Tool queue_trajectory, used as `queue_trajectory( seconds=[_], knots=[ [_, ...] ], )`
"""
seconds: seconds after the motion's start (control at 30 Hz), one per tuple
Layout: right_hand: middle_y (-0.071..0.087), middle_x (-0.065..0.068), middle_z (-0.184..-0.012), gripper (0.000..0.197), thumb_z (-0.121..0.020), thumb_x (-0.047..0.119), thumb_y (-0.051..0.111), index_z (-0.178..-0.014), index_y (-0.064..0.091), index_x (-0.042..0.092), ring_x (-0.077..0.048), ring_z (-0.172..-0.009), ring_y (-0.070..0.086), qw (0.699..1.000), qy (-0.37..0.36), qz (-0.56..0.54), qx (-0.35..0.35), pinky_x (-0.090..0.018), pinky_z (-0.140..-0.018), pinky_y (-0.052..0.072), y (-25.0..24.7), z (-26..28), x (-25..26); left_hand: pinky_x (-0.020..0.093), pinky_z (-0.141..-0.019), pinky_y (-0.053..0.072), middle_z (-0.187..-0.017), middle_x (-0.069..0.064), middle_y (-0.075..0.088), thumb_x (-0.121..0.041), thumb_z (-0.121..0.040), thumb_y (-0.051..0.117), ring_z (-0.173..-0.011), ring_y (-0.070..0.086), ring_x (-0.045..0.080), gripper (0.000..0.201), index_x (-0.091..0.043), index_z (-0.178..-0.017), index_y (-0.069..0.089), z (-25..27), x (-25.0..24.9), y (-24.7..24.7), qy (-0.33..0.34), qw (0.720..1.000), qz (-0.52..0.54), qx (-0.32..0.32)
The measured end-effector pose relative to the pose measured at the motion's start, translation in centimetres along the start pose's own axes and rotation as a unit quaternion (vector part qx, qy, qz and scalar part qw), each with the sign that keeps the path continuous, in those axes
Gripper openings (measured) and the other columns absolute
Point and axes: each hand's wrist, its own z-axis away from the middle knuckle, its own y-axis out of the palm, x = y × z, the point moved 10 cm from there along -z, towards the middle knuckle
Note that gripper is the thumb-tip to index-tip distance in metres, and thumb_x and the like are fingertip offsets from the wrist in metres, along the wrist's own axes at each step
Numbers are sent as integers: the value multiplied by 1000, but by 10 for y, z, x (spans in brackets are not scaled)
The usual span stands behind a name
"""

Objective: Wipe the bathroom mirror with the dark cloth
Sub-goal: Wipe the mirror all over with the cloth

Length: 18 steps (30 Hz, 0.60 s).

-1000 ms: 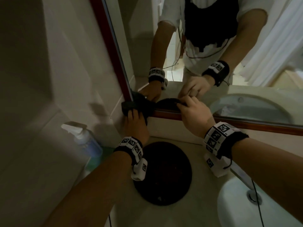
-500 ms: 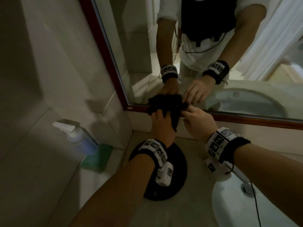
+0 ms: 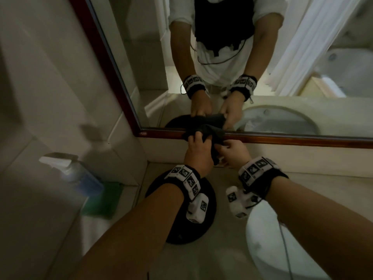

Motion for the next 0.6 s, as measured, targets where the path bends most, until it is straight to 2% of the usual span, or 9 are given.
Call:
queue_trajectory(
  seconds=[0.07,0.13,0.2,0.23,0.3,0.37,0.43,0.5,0.6],
  knots=[
    [71,-8,-75,19,-92,27,67,-84,70,10,-16,-60,69,997,15,-70,-25,-34,-55,58,6,1,4,38,-102,41,-141,12,26,-9,-89,54,-125,29,35,61,-20,-146,36,0,5,-1,13,1000,9,2],
    [69,-6,-71,16,-92,21,67,-82,71,9,-5,-50,65,992,24,-111,-53,-21,-47,50,9,4,8,39,-106,38,-141,11,28,-4,-87,53,-125,31,33,63,-19,-146,38,1,9,-3,32,998,47,1],
    [72,-11,-73,17,-92,18,65,-83,73,6,-8,-49,66,985,34,-144,-89,-20,-43,49,5,6,11,37,-112,32,-143,12,30,3,-85,52,-127,32,33,66,-17,-146,39,1,13,-6,44,993,107,-6],
    [72,-15,-75,17,-93,18,63,-84,72,6,-15,-52,68,981,38,-160,-101,-24,-44,52,3,8,13,37,-113,30,-143,13,31,6,-83,51,-129,33,34,67,-15,-146,40,3,16,-9,48,990,129,-17],
    [73,-17,-78,17,-94,17,60,-85,71,7,-25,-59,71,976,24,-174,-128,-35,-50,59,-7,10,20,39,-113,34,-140,15,36,7,-80,52,-127,39,36,66,-12,-143,45,6,20,-17,59,985,151,-55],
    [72,-11,-74,14,-92,17,60,-84,70,11,-23,-61,71,973,-21,-154,-173,-40,-55,61,-19,13,34,44,-108,40,-136,17,42,4,-81,56,-122,46,37,59,-8,-139,50,9,24,-29,82,979,160,-94],
    [70,-3,-77,10,-91,16,59,-90,68,13,-17,-67,69,966,-81,-112,-220,-36,-65,60,-31,20,57,46,-106,42,-135,17,45,3,-84,55,-122,48,36,53,-7,-136,53,8,30,-41,95,973,176,-116],
    [66,2,-85,13,-91,14,58,-102,66,12,-13,-77,63,956,-142,-56,-249,-27,-72,50,-33,27,83,44,-105,42,-135,15,47,4,-86,52,-125,47,34,50,-7,-135,54,5,37,-55,94,968,198,-124],
    [64,-3,-101,23,-91,11,59,-114,61,10,-15,-92,58,943,-234,-23,-235,-20,-82,40,-16,35,111,36,-98,45,-130,16,52,1,-90,51,-119,51,31,40,-7,-130,56,3,53,-70,61,964,232,-113]
  ],
)
